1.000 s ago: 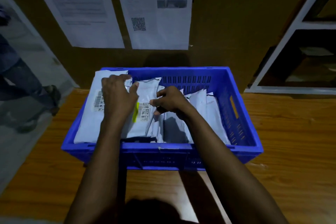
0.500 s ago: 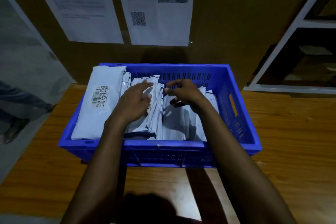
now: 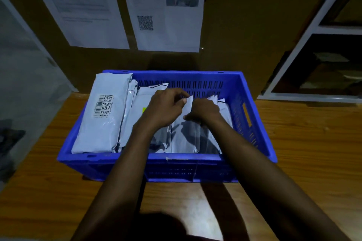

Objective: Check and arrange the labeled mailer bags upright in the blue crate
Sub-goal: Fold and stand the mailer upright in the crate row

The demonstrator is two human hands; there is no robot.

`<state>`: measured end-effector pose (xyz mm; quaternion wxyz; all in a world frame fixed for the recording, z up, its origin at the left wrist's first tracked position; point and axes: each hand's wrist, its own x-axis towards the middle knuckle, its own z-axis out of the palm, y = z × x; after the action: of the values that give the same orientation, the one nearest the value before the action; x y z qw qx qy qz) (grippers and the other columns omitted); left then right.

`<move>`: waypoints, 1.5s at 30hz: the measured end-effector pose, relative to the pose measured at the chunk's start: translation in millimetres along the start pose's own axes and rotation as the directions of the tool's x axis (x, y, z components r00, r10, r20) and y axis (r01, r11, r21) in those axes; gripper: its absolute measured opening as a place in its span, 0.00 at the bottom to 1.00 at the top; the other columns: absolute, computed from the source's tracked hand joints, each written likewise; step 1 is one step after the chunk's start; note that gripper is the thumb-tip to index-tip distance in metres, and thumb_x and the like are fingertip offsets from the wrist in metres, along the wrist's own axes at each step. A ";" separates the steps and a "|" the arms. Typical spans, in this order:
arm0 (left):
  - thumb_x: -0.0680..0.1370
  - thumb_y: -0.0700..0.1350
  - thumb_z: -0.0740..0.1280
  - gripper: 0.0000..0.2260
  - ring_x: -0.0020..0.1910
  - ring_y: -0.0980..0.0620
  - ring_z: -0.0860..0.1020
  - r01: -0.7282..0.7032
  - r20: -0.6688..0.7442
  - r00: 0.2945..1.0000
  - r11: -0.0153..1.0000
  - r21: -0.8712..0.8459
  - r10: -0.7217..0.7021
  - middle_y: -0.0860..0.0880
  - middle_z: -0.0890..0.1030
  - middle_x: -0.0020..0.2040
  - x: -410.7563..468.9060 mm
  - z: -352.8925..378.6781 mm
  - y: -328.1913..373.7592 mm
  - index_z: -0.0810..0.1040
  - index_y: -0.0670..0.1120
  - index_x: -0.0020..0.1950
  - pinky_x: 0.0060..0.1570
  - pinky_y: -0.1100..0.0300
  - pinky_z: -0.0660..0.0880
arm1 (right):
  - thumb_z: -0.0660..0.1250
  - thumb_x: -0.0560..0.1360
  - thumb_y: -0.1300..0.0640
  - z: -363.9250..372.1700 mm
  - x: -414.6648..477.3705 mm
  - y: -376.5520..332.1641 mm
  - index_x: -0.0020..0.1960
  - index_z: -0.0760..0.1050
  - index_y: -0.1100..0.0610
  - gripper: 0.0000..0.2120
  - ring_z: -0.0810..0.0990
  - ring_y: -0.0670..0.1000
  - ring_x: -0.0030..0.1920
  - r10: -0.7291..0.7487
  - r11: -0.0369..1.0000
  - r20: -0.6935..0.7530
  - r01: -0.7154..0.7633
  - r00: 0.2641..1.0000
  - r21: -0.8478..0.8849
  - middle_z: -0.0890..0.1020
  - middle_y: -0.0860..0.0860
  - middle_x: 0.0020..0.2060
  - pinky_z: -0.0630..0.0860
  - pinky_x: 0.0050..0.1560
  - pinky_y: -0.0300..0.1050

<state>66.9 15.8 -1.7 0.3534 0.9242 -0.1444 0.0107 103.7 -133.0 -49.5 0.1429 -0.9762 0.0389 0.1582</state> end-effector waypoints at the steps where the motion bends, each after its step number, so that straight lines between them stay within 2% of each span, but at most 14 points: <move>1: 0.81 0.45 0.68 0.09 0.51 0.54 0.81 0.008 0.008 1.000 1.000 -0.004 -0.008 0.50 0.86 0.52 1.0 2.1 -0.9 0.83 0.50 0.60 0.51 0.63 0.73 | 0.74 0.75 0.44 2.7 -0.6 -1.5 0.64 0.75 0.56 0.24 0.80 0.57 0.62 0.009 0.999 0.006 -0.009 1.000 -0.046 0.80 0.54 0.60 0.72 0.53 0.48; 3: 0.81 0.45 0.68 0.09 0.51 0.54 0.81 0.033 0.013 0.999 0.999 -0.021 -0.032 0.50 0.86 0.51 1.4 4.5 -2.8 0.84 0.49 0.60 0.52 0.61 0.75 | 0.75 0.75 0.47 5.7 -2.3 -3.3 0.64 0.74 0.58 0.24 0.80 0.56 0.61 0.043 0.998 0.045 -0.041 0.998 -0.044 0.80 0.55 0.59 0.72 0.50 0.48; 6: 0.81 0.45 0.69 0.09 0.49 0.53 0.82 0.074 -0.019 0.997 0.997 -0.035 -0.075 0.51 0.85 0.48 0.8 4.4 -5.3 0.84 0.49 0.60 0.51 0.61 0.75 | 0.77 0.72 0.52 4.5 4.0 2.4 0.46 0.76 0.58 0.13 0.83 0.50 0.35 0.085 0.977 0.118 -0.106 0.989 0.183 0.83 0.52 0.38 0.76 0.34 0.41; 8: 0.80 0.45 0.70 0.09 0.49 0.53 0.82 0.094 -0.051 0.994 0.993 -0.069 -0.098 0.51 0.85 0.47 1.3 2.2 -6.4 0.84 0.50 0.60 0.52 0.58 0.77 | 0.78 0.71 0.51 -8.1 1.7 9.4 0.39 0.77 0.59 0.13 0.80 0.49 0.29 0.065 0.954 0.104 -0.092 0.992 0.284 0.82 0.52 0.32 0.74 0.29 0.39; 12: 0.79 0.45 0.71 0.12 0.52 0.52 0.82 0.154 -0.063 0.984 0.973 -0.173 -0.167 0.50 0.85 0.52 6.0 -0.5 -9.8 0.82 0.50 0.63 0.57 0.52 0.79 | 0.77 0.73 0.50 -43.5 -13.0 30.8 0.45 0.86 0.57 0.10 0.83 0.51 0.43 -0.028 0.906 -0.072 0.056 0.997 0.419 0.87 0.54 0.43 0.79 0.45 0.47; 14: 0.78 0.45 0.73 0.16 0.55 0.51 0.81 0.167 -0.064 0.980 0.951 -0.261 -0.190 0.50 0.83 0.57 8.6 0.8 -8.2 0.80 0.50 0.65 0.58 0.50 0.80 | 0.78 0.72 0.49 -62.5 -26.3 42.7 0.45 0.85 0.54 0.09 0.81 0.48 0.42 -0.047 0.886 -0.142 0.107 0.989 0.450 0.86 0.51 0.42 0.77 0.44 0.44; 19: 0.76 0.46 0.76 0.28 0.65 0.51 0.74 0.107 -0.077 0.984 0.886 -0.451 -0.158 0.50 0.72 0.70 15.2 -0.4 0.5 0.70 0.56 0.73 0.56 0.58 0.77 | 0.79 0.73 0.49 -107.0 -66.7 70.7 0.48 0.85 0.50 0.07 0.78 0.43 0.33 -0.193 0.852 -0.218 0.274 0.957 0.447 0.86 0.50 0.37 0.72 0.32 0.34; 23: 0.74 0.47 0.77 0.26 0.59 0.52 0.80 0.164 0.024 0.982 0.788 -0.593 -0.186 0.52 0.79 0.63 19.1 -8.9 9.6 0.73 0.55 0.69 0.52 0.55 0.81 | 0.79 0.73 0.51 -122.5 -81.6 92.1 0.49 0.85 0.52 0.08 0.74 0.45 0.32 -0.264 0.775 -0.215 0.340 0.940 0.532 0.86 0.61 0.39 0.68 0.34 0.40; 27: 0.79 0.40 0.71 0.11 0.43 0.58 0.85 0.166 0.062 0.984 0.728 -0.665 -0.167 0.51 0.86 0.47 22.0 -12.2 18.9 0.78 0.44 0.60 0.36 0.67 0.79 | 0.79 0.73 0.51 -127.1 -91.4 108.9 0.49 0.86 0.51 0.08 0.75 0.50 0.35 -0.222 0.740 -0.261 0.337 0.939 0.582 0.85 0.64 0.38 0.68 0.38 0.43; 31: 0.79 0.39 0.71 0.09 0.43 0.55 0.86 0.162 0.046 0.981 0.679 -0.716 -0.186 0.50 0.87 0.46 18.6 -13.0 14.7 0.78 0.43 0.59 0.39 0.62 0.80 | 0.80 0.71 0.52 -116.2 -100.9 124.9 0.51 0.85 0.51 0.10 0.78 0.54 0.41 -0.150 0.665 -0.277 0.304 0.949 0.682 0.86 0.63 0.44 0.72 0.42 0.50; 35: 0.80 0.39 0.70 0.08 0.45 0.52 0.86 0.145 -0.007 0.967 0.572 -0.808 -0.256 0.50 0.88 0.46 11.7 -12.7 6.0 0.79 0.44 0.58 0.40 0.61 0.81 | 0.78 0.72 0.56 -92.4 -108.9 131.9 0.56 0.81 0.49 0.14 0.85 0.50 0.43 -0.022 0.575 -0.340 0.290 0.940 0.765 0.87 0.52 0.44 0.78 0.34 0.46; 39: 0.80 0.38 0.70 0.08 0.50 0.48 0.86 0.125 -0.036 0.957 0.518 -0.846 -0.290 0.48 0.88 0.50 6.4 -9.4 -3.6 0.80 0.42 0.59 0.46 0.58 0.82 | 0.75 0.76 0.59 -69.5 -112.1 135.5 0.63 0.79 0.51 0.17 0.86 0.56 0.49 0.062 0.398 -0.373 0.320 0.926 0.860 0.82 0.63 0.44 0.78 0.38 0.49; 42: 0.80 0.39 0.70 0.11 0.54 0.44 0.85 0.142 -0.009 0.957 0.496 -0.856 -0.291 0.43 0.86 0.55 3.1 -7.0 -6.3 0.79 0.40 0.62 0.54 0.51 0.82 | 0.76 0.75 0.59 -62.9 -110.7 140.7 0.65 0.79 0.53 0.19 0.86 0.53 0.47 0.104 0.331 -0.385 0.334 0.917 0.883 0.83 0.62 0.45 0.79 0.40 0.49; 45: 0.80 0.39 0.70 0.12 0.55 0.43 0.85 0.140 -0.005 0.959 0.491 -0.860 -0.282 0.43 0.86 0.56 1.8 -4.5 -4.3 0.79 0.40 0.62 0.55 0.51 0.81 | 0.76 0.76 0.59 -61.8 -113.1 144.8 0.66 0.78 0.54 0.20 0.86 0.50 0.46 0.120 0.293 -0.391 0.343 0.913 0.892 0.82 0.58 0.41 0.79 0.38 0.43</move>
<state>70.1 21.4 -0.9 0.7682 0.6390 0.0095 -0.0375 -2.6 -285.9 4.2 0.6911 -0.7109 0.0818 -0.1014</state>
